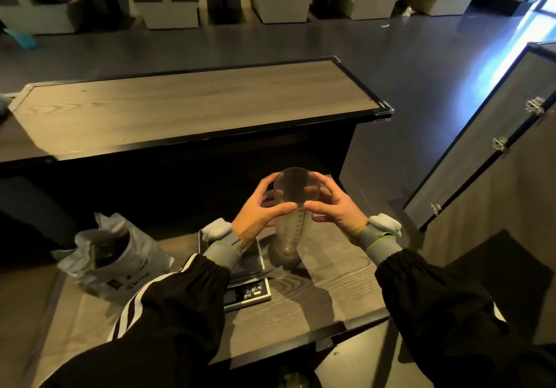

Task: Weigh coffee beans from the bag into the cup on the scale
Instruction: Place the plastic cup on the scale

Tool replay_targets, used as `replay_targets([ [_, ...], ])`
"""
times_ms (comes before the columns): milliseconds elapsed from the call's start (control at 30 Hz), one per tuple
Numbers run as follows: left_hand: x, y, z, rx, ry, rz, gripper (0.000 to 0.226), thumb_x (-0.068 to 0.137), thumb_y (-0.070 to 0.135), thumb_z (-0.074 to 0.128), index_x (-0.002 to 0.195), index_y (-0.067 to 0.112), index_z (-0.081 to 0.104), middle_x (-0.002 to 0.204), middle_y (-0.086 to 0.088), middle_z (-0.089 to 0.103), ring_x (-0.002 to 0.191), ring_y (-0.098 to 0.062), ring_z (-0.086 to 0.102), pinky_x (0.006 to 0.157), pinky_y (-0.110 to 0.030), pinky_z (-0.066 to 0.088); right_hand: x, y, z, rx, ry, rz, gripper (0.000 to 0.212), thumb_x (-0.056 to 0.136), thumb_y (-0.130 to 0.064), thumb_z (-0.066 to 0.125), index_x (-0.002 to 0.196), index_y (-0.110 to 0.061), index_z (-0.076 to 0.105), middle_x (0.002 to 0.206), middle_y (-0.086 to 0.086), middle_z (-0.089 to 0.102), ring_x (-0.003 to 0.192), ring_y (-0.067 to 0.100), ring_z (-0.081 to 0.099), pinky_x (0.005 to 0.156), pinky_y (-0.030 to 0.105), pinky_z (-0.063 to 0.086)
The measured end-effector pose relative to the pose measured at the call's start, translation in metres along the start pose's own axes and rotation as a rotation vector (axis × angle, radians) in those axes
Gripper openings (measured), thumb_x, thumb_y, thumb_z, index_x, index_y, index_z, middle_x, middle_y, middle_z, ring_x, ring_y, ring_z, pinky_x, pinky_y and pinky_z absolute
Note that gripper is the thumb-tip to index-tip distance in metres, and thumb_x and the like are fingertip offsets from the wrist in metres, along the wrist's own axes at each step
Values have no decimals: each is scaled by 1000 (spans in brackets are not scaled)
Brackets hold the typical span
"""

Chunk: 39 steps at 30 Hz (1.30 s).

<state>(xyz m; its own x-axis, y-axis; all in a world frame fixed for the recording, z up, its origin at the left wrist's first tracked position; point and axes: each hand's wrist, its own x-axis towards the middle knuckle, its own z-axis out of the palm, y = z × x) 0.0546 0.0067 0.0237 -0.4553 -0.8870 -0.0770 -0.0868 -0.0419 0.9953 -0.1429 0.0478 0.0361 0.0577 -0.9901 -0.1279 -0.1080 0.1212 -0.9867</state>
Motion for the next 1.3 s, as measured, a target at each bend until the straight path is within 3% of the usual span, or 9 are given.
replay_targets([
  [167, -27, 11, -36, -37, 37, 3, 67, 70, 36, 79, 122, 55, 42, 122, 5, 54, 108, -5, 56, 67, -24, 55, 7, -15, 39, 3, -65, -33, 69, 72, -30, 73, 133, -38, 40, 124, 0, 54, 107, 9, 56, 78, 30, 49],
  [300, -48, 15, -62, 6, 105, -10, 69, 68, 39, 75, 126, 54, 40, 127, -1, 53, 115, -12, 54, 74, -30, 54, 15, -17, 69, 10, -115, -45, 65, 78, -23, 74, 132, -39, 40, 124, 2, 53, 107, 10, 56, 84, 39, 50],
  [433, -65, 11, -81, 55, 149, -30, 77, 68, 39, 73, 135, 46, 35, 135, -7, 50, 121, -22, 50, 86, -44, 53, 19, -14, 92, 10, -163, -46, 64, 77, -26, 75, 128, -45, 41, 121, -4, 53, 110, 9, 54, 83, 37, 52],
  [567, -78, 5, -93, 65, 169, -47, 76, 64, 48, 76, 130, 53, 39, 132, -2, 53, 119, -17, 53, 79, -36, 55, 20, -11, 109, 26, -200, -39, 60, 75, -29, 77, 119, -54, 45, 120, -6, 54, 112, 13, 55, 80, 35, 54],
  [700, -82, 2, -100, 60, 171, -63, 70, 59, 52, 77, 119, 63, 42, 130, 2, 54, 120, -15, 52, 78, -36, 55, 21, -8, 120, 53, -226, -23, 59, 75, -27, 77, 114, -58, 44, 121, -7, 53, 109, 9, 55, 67, 19, 53],
  [800, -79, 1, -103, 78, 173, -54, 68, 60, 53, 76, 117, 66, 41, 129, 6, 53, 120, -14, 50, 78, -35, 53, 24, -7, 123, 63, -227, -32, 60, 76, -26, 76, 116, -56, 43, 123, -6, 52, 110, 9, 54, 64, 15, 53],
  [900, -77, 1, -104, 85, 172, -54, 67, 59, 56, 75, 114, 70, 40, 125, 11, 53, 117, -11, 50, 74, -28, 51, 27, -5, 122, 65, -220, -34, 62, 77, -26, 75, 121, -53, 41, 125, -7, 50, 111, 9, 52, 64, 16, 52],
  [1167, -73, 4, -101, 92, 154, -59, 71, 59, 58, 72, 120, 63, 36, 127, 9, 50, 118, -11, 48, 80, -34, 50, 34, 0, 120, 42, -194, -16, 70, 72, -37, 76, 129, -49, 36, 133, 1, 46, 118, 17, 50, 76, 29, 50],
  [1300, -73, 4, -105, 83, 141, -74, 73, 58, 58, 70, 122, 59, 35, 126, 7, 50, 119, -15, 47, 81, -35, 49, 36, -1, 122, 24, -213, -12, 70, 72, -39, 76, 128, -50, 36, 133, 0, 45, 118, 17, 49, 76, 28, 49],
])
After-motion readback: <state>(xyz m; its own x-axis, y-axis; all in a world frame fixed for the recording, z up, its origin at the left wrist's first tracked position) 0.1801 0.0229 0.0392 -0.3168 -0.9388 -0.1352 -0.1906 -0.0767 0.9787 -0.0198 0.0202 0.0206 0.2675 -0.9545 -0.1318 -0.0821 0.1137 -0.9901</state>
